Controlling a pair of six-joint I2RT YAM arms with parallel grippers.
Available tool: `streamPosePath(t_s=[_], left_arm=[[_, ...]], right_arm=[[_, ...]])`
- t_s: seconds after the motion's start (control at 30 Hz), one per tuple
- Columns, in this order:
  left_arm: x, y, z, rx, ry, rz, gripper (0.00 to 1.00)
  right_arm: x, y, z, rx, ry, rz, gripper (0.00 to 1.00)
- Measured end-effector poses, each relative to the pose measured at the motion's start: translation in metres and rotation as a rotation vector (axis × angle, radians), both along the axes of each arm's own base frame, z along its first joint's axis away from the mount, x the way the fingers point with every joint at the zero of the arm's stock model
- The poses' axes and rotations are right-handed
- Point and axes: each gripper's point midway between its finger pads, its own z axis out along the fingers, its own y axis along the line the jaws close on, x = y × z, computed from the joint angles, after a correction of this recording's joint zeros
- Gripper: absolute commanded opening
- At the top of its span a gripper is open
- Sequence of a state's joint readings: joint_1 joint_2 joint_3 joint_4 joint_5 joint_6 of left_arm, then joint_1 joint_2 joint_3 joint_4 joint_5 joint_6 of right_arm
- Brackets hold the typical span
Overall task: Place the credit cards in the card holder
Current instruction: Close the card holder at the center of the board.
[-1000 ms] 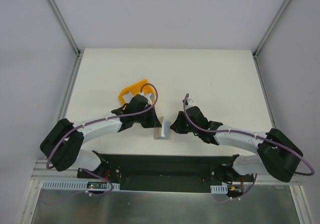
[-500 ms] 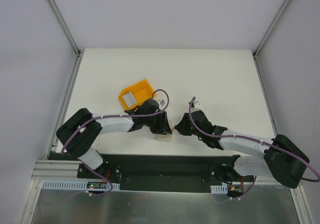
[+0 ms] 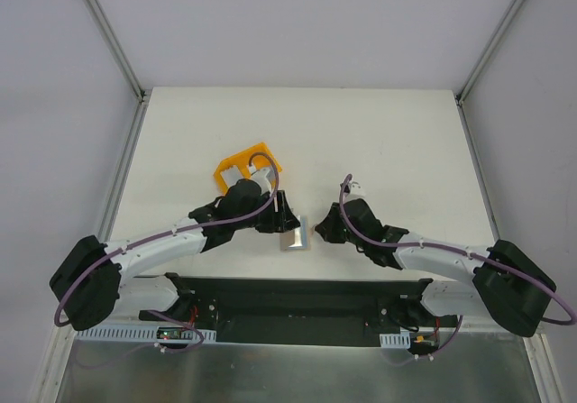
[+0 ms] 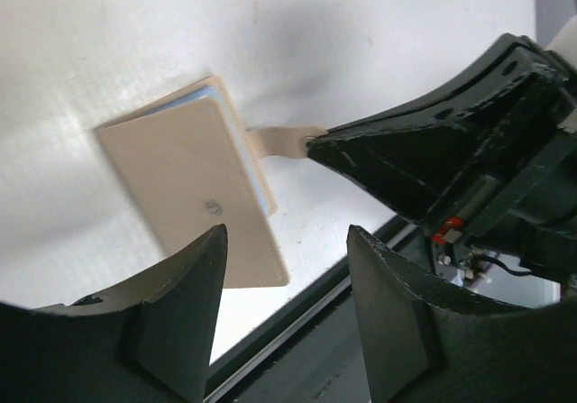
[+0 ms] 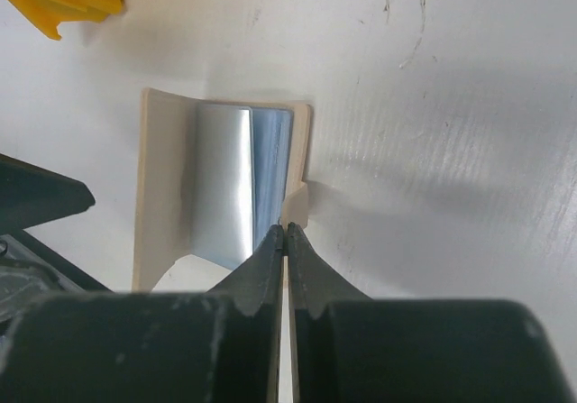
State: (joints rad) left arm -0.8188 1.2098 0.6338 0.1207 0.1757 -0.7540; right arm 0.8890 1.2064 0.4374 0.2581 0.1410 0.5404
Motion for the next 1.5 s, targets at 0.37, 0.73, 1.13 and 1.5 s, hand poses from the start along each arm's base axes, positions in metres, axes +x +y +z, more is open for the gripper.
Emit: streamPosePath(t_s=[0.37,0.73,1.13,1.5], left_arm=[[-0.001,0.054,-0.034,0.153,-0.04,0.161,0.43],[-0.001,0.069,-0.069,0.272,0.02,0.203,0.36],[0.006,0.05,-0.079,0.249,0.049,0.181,0.4],[0.009,0.031,-0.074,0.172,0.041,0.142,0.36]], right_arm=[[-0.003,0.004,-0.009,-0.005,0.025,0.02,0.03],[-0.005,0.007,-0.014,-0.006,0.039,0.035,0.03],[-0.006,0.008,-0.014,-0.004,0.043,0.042,0.03],[-0.006,0.008,-0.014,-0.003,0.043,0.042,0.03]])
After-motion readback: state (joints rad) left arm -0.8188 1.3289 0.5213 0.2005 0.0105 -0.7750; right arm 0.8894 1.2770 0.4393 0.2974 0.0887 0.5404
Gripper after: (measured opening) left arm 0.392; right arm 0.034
